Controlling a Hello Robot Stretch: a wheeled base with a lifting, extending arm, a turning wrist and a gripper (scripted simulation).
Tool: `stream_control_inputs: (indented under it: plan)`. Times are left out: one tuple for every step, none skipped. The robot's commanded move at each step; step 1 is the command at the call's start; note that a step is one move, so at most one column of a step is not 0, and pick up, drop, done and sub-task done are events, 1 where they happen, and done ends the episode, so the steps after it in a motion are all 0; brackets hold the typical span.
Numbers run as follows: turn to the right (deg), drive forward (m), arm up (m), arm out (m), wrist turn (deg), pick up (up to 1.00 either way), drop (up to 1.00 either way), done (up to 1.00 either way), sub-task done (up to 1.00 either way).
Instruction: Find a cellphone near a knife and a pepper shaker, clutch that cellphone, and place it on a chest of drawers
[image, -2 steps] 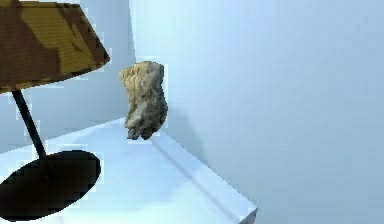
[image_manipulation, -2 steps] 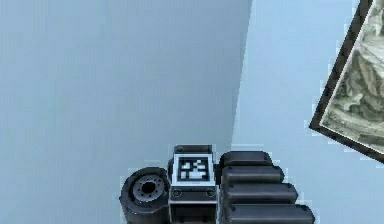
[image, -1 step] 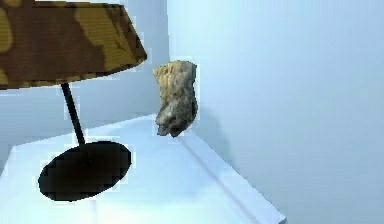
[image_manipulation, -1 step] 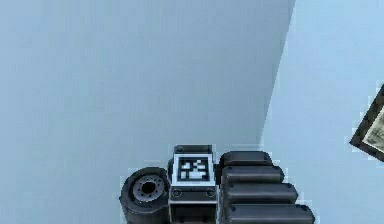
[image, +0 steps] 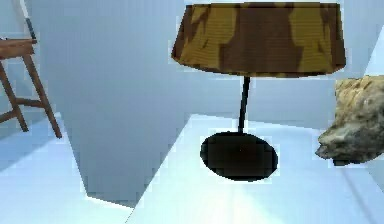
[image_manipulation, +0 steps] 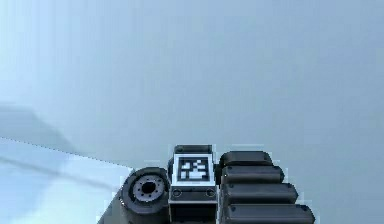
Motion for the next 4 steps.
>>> stream_control_inputs:
  plan:
    - [-45.0, 0.0, 0.0, 0.0, 0.0, 0.0, 0.0, 0.0, 0.0]
    - [-24.0, 0.0, 0.0, 0.0, 0.0, 0.0, 0.0, 0.0, 0.0]
    - [0.0, 0.35, 0.0, 0.0, 0.0, 0.0, 0.0, 0.0, 0.0]
    - [33.0, 0.0, 0.0, 0.0, 0.0, 0.0, 0.0, 0.0, 0.0]
